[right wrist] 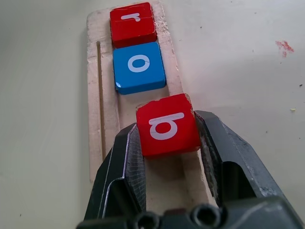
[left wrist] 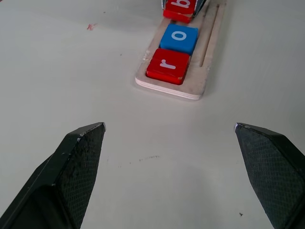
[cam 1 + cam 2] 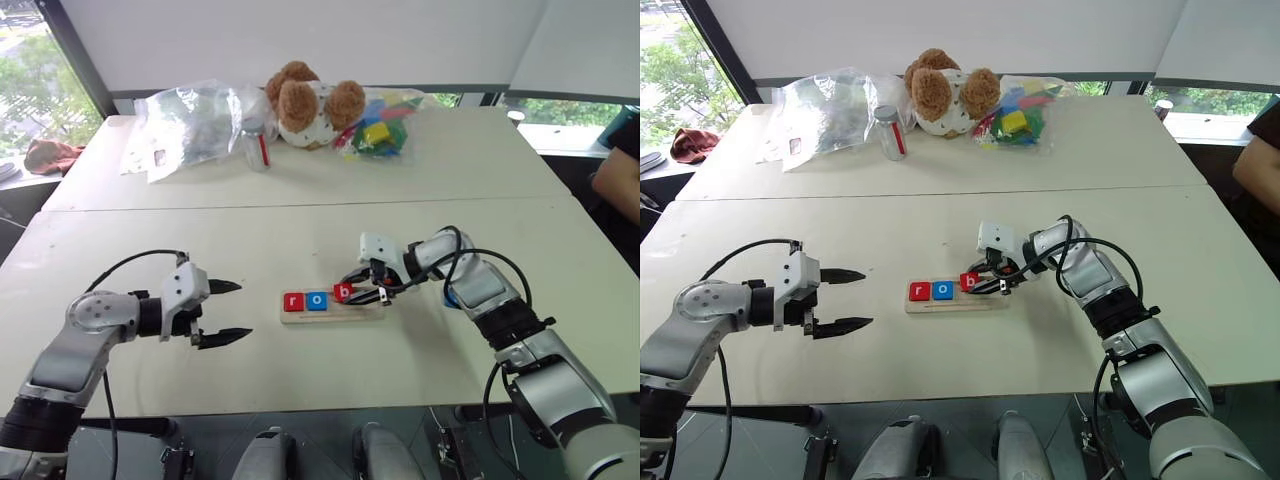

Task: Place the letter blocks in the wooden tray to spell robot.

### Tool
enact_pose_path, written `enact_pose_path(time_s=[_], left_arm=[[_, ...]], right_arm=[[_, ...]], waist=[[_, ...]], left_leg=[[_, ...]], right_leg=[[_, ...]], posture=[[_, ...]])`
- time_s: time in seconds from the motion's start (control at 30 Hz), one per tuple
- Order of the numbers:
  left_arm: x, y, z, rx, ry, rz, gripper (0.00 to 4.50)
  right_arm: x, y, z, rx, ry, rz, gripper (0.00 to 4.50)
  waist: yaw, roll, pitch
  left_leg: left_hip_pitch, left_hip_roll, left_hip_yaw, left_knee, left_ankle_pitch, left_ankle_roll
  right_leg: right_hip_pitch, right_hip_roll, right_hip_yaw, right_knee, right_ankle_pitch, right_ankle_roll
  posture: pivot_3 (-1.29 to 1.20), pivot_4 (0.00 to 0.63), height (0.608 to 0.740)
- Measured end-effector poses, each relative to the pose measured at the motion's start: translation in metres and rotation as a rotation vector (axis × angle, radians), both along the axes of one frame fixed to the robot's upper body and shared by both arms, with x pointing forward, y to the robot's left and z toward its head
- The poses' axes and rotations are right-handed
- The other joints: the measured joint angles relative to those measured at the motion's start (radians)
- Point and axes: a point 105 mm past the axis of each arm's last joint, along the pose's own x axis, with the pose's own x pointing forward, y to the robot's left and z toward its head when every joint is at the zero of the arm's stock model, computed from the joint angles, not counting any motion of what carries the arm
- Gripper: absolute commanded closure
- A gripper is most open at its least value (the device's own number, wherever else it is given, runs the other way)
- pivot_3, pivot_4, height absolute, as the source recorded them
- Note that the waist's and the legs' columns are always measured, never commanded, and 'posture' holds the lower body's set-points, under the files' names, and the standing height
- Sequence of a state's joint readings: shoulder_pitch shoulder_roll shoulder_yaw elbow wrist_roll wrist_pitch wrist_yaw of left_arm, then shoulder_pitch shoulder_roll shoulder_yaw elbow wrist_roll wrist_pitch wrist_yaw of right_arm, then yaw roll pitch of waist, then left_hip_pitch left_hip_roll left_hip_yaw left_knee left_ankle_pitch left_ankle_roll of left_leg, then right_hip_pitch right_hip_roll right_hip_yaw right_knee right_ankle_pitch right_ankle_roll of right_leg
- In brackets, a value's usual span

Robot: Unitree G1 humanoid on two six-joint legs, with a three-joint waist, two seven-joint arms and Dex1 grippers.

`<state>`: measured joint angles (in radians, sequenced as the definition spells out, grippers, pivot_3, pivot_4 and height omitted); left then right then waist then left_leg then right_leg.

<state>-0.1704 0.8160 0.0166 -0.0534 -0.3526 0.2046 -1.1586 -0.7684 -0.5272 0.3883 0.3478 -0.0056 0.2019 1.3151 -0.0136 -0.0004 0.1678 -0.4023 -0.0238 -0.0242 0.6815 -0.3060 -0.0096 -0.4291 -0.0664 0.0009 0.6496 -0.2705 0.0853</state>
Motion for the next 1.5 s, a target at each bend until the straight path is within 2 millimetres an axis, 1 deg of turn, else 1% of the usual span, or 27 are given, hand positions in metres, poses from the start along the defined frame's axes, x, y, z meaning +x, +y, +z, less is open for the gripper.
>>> enact_pose_path(time_s=[0.1, 0.33, 0.73, 1.27, 1.3, 1.33, 1.37, 1.4, 1.43, 1.47, 1.5], left_arm=[[0.001, 0.002, -0.002, 0.006, 0.0, 0.007, 0.0], [0.002, -0.001, -0.003, -0.002, -0.015, 0.005, 0.0], [0.006, -0.001, -0.009, 0.0, -0.013, 0.018, 0.0], [0.008, -0.009, -0.014, 0.001, -0.013, 0.009, 0.0], [0.008, -0.009, -0.014, 0.003, -0.013, 0.011, 0.0], [0.008, -0.009, -0.014, 0.002, -0.013, 0.012, 0.0], [0.009, -0.009, -0.015, -0.001, -0.012, 0.012, 0.0], [0.009, -0.01, -0.015, -0.002, -0.011, 0.012, 0.0], [0.009, -0.01, -0.015, -0.003, -0.011, 0.012, 0.0], [0.009, -0.01, -0.015, -0.003, -0.01, 0.013, 0.0], [0.009, -0.009, -0.015, -0.003, -0.01, 0.014, 0.0]], right_arm=[[-0.002, 0.001, 0.001, -0.001, 0.004, 0.008, 3.35], [-0.008, 0.005, 0.0, 0.005, 0.0, 0.021, 3.35], [-0.009, 0.017, -0.003, 0.03, -0.001, 0.028, 3.35], [-0.009, 0.024, -0.004, 0.04, -0.006, 0.031, 3.35], [-0.009, 0.024, -0.004, 0.04, -0.007, 0.031, 2.32], [-0.009, 0.023, -0.005, 0.038, -0.007, 0.029, 1.97], [-0.009, 0.023, -0.005, 0.039, -0.009, 0.026, 1.4], [-0.008, 0.024, -0.004, 0.042, -0.014, 0.019, 0.95], [-0.007, 0.024, -0.004, 0.044, -0.018, 0.014, 0.34], [-0.006, 0.023, -0.003, 0.049, -0.024, 0.003, 0.02], [-0.005, 0.023, -0.003, 0.053, -0.025, -0.005, 0.02]], waist=[[0.0, 0.0, 0.0], [0.0, 0.0, 0.0], [0.0, 0.0, 0.0], [-0.001, 0.0, 0.0], [-0.001, 0.0, 0.0], [-0.001, 0.0, 0.0], [-0.001, 0.0, 0.0], [-0.001, 0.0, 0.0], [-0.001, 0.0, 0.0], [-0.001, 0.0, 0.0], [-0.001, 0.0, 0.0]], left_leg=[[0.0, 0.0, 0.0, 0.0, 0.0, 0.0], [0.0, 0.0, 0.0, 0.0, 0.0, 0.0], [0.0, 0.0, 0.0, 0.0, 0.0, 0.0], [0.0, 0.0, 0.0, 0.001, 0.001, -0.001], [0.0, 0.0, 0.0, 0.001, 0.001, -0.001], [0.0, 0.0, 0.0, 0.001, 0.001, -0.001], [0.0, 0.0, 0.0, 0.001, 0.001, -0.001], [0.0, 0.0, 0.0, 0.001, 0.001, -0.001], [0.0, 0.0, 0.0, 0.001, 0.001, -0.001], [0.0, 0.0, 0.0, 0.001, 0.001, -0.001], [0.0, 0.0, 0.0, 0.001, 0.001, -0.001]], right_leg=[[0.0, 0.0, 0.0, 0.0, 0.0, 0.0], [0.0, 0.0, 0.0, 0.0, 0.0, 0.0], [0.0, 0.001, -0.001, 0.001, 0.0, 0.0], [0.0, 0.001, -0.001, 0.002, 0.0, 0.0], [0.0, 0.001, -0.001, 0.002, 0.0, 0.0], [0.0, 0.001, -0.001, 0.002, 0.0, 0.0], [0.0, 0.001, -0.001, 0.002, 0.0, 0.0], [0.0, 0.001, -0.001, 0.002, 0.0, 0.0], [0.0, 0.001, -0.001, 0.002, 0.0, 0.0], [0.0, 0.001, -0.001, 0.002, 0.0, 0.0], [0.0, 0.001, -0.001, 0.002, 0.0, 0.0]], posture=[[0.0, 0.15, 0.74], [0.0, 0.15, 0.74], [0.0, 0.15, 0.74], [0.0, 0.15, 0.74], [0.0, 0.15, 0.74], [0.0, 0.15, 0.74], [0.0, 0.15, 0.74], [0.0, 0.15, 0.74], [0.0, 0.15, 0.74], [0.0, 0.15, 0.74], [0.0, 0.15, 0.74]])
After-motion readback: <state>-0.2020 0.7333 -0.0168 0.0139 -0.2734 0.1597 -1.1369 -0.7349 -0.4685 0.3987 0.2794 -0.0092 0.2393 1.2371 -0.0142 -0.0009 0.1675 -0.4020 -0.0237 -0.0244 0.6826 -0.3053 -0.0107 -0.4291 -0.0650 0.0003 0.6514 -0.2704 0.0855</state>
